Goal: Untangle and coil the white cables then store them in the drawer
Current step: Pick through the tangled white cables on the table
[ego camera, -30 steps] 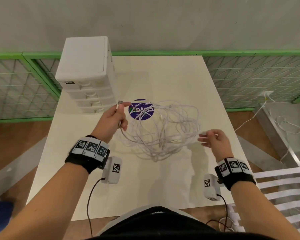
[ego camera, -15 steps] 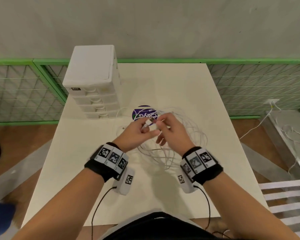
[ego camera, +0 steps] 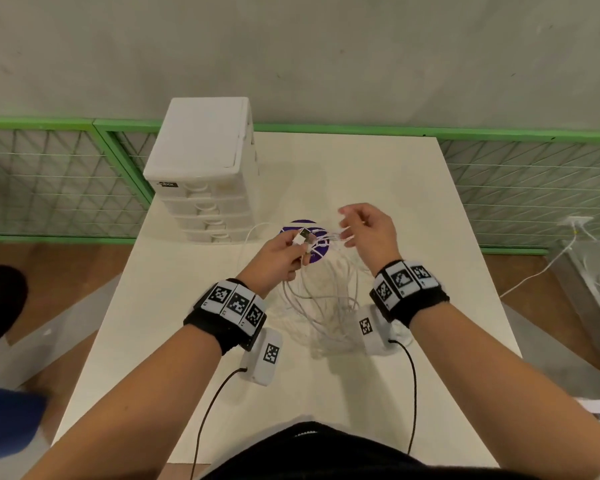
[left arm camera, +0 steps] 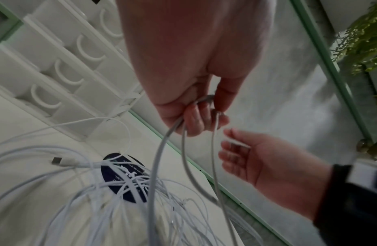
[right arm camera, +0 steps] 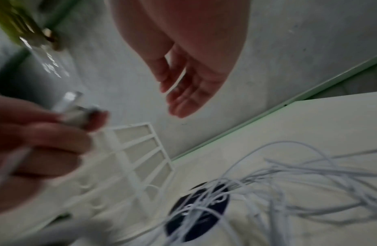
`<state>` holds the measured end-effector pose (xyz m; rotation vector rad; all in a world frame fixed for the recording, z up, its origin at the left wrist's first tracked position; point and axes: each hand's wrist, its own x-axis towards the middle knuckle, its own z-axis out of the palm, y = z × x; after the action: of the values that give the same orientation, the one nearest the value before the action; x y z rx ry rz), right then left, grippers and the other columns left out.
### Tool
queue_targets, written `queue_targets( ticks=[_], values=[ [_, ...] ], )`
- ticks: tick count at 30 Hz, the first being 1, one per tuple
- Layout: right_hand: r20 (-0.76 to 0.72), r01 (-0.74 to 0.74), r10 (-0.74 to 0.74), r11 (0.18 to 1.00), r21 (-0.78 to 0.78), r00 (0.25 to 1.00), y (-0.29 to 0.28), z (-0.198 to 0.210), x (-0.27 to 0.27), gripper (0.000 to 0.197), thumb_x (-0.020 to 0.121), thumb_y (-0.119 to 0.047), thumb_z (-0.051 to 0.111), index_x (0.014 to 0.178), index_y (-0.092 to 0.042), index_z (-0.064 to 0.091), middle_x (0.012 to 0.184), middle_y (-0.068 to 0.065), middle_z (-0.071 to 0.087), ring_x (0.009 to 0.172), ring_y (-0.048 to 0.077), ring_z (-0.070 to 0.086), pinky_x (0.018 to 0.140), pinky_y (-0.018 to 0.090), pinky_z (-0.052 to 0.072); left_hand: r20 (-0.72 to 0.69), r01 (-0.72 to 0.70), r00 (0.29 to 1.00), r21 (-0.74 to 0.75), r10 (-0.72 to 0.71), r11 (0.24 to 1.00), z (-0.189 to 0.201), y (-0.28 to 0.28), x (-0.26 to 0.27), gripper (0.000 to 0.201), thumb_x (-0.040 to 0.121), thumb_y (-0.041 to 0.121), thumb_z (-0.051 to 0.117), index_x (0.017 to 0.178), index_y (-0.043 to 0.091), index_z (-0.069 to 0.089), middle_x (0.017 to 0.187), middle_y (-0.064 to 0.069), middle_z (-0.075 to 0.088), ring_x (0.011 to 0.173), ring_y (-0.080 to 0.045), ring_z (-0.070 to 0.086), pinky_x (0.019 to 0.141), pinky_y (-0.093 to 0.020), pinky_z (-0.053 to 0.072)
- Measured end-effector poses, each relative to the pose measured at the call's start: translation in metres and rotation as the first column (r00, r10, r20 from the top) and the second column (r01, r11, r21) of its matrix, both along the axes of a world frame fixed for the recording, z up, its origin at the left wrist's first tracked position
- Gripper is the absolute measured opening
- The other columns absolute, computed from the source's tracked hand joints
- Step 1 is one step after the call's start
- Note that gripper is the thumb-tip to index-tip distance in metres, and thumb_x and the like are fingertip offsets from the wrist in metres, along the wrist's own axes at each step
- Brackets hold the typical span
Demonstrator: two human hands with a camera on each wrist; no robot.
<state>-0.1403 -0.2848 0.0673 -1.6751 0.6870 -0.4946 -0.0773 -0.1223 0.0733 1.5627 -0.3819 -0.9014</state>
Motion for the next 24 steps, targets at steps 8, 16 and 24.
queue_targets(
  ticks=[8,16,24],
  values=[
    [-0.843,-0.419,-0.003,0.867,-0.27,0.538,-0.053,-0.068,0.011,0.035,0.095,-0.019,0.04,0.121,0.003,0.052,0.124,0.019,0.057,0.113,0.035,0.055,0.087,0.035,0.045,0.063,-0.058,0.996,0.01,0.057,0.998,0.002,-0.011,0.017,0.013,0.098,0.017,0.042,0.099,0.014,0.055,0.068,-0.001,0.036,0.057,-0.011,0.027,0.053,-0.024,0.021],
    [-0.421,-0.146,0.105,0.987,-0.066,0.901,-0.046,-0.049,-0.02,0.028,0.098,-0.018,0.034,0.103,-0.003,0.057,0.093,0.013,0.062,0.066,0.023,0.054,0.063,0.03,0.045,0.117,-0.167,0.978,-0.076,0.175,0.983,0.005,-0.008,0.011,0.019,0.101,0.015,0.036,0.096,0.02,0.054,0.067,0.001,0.047,0.062,-0.013,0.05,0.064,-0.028,0.041],
    [0.005,-0.378,0.379,0.924,-0.059,0.926,0.004,0.011,-0.04,0.025,0.097,-0.01,0.042,0.089,-0.025,0.06,0.063,-0.001,0.047,0.058,0.016,0.041,0.055,0.021,0.037,-0.054,-0.244,0.97,-0.198,0.238,0.949,0.031,-0.022,-0.004,0.012,0.101,0.017,0.036,0.091,0.016,0.042,0.064,0.0,0.031,0.043,-0.006,0.03,0.042,-0.018,0.024]
  ],
)
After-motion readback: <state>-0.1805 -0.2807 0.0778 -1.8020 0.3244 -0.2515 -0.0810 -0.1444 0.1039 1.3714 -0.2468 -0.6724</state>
